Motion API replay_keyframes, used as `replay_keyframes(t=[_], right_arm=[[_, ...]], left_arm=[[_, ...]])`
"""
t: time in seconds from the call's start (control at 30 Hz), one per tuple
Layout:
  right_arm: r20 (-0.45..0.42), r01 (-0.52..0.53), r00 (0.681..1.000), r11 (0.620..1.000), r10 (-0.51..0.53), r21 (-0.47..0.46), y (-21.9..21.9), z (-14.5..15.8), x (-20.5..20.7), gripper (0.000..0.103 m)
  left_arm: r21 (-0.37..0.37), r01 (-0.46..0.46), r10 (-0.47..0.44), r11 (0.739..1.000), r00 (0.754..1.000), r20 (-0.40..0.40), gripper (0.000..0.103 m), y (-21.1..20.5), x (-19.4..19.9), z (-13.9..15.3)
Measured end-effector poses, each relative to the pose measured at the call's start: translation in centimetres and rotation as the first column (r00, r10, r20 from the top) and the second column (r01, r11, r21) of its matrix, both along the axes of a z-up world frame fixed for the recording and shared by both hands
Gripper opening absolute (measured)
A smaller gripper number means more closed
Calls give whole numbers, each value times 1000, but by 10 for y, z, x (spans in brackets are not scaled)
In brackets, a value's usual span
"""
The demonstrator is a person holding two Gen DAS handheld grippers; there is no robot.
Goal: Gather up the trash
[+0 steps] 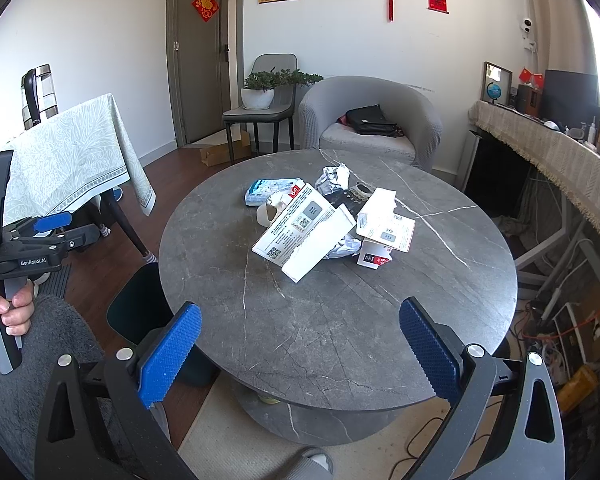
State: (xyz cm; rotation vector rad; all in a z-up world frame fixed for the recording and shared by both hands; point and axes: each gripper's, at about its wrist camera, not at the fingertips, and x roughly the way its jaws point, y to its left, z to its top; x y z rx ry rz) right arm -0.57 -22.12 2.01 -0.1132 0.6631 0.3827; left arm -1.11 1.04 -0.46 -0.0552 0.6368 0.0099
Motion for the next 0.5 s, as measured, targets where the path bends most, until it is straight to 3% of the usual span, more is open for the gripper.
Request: replay_keyframes(t=[0.5], right_arm=[[-2,-1,1000,1000,1,-5,0,0,-1,100]], left_arm=[[1,-2,2,1000,1000,-1,100,-6,6,2]])
